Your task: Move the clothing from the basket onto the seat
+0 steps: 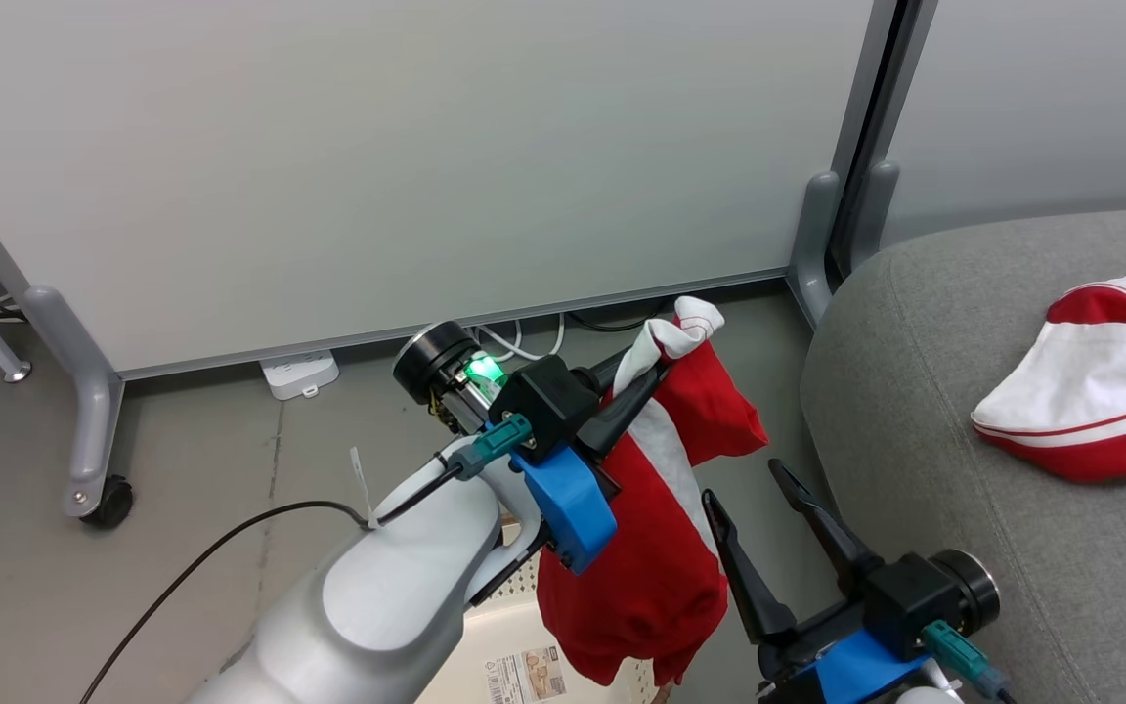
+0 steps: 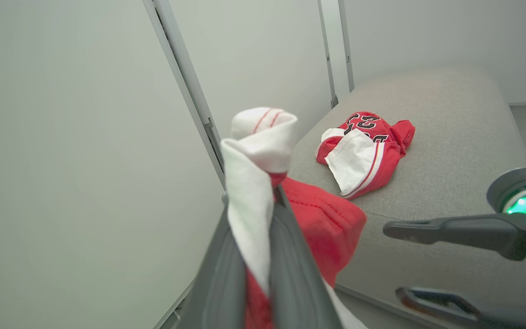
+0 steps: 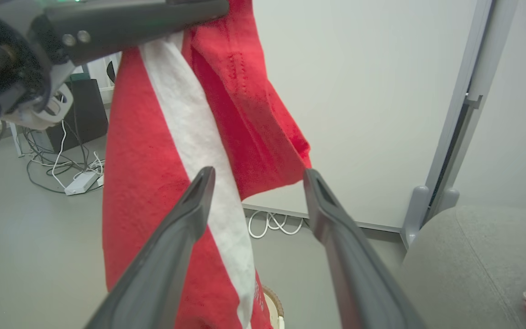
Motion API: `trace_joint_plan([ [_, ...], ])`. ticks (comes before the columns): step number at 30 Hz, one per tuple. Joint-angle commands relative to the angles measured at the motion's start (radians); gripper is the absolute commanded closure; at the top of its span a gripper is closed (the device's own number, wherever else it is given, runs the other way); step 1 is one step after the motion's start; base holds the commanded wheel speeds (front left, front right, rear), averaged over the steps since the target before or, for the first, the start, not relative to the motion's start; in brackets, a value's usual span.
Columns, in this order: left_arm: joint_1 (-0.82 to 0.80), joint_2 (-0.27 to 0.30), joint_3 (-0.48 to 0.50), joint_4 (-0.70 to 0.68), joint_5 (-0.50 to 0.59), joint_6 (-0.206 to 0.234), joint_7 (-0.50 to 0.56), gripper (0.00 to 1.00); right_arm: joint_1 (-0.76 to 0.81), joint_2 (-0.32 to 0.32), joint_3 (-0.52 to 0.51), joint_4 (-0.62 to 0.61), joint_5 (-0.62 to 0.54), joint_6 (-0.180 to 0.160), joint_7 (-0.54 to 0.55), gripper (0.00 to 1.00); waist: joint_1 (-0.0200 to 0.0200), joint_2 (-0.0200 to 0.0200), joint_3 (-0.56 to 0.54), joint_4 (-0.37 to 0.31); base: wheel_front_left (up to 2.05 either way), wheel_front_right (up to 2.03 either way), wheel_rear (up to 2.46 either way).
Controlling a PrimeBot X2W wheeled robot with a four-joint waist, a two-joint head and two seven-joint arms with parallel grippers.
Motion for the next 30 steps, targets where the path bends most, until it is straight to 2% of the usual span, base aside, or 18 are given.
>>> trace_joint_plan([
  [1,0.002,0.0,0.003,-0.002,0.005,0.0,-0.004,1.0,-0.015,-0.008,0.013,0.004,0.01,0.0,0.0,0.0,-0.0001,0.0,0.002,0.001,0.0,0.0,0.0],
  [11,-0.02,-0.009,-0.001,-0.002,0.007,-0.004,-0.004,1.0,-0.119,-0.022,0.143,0.05,0.031,0.0,0.0,0.0,-0.0001,0.0,0.02,0.014,0.0,0.0,0.0],
  [30,-0.043,-0.02,-0.004,-0.02,0.014,-0.008,-0.004,1.0,-0.329,0.051,0.21,0.26,0.025,0.0,0.0,0.0,-0.0001,0.0,0.062,0.024,0.0,0.0,0.0],
])
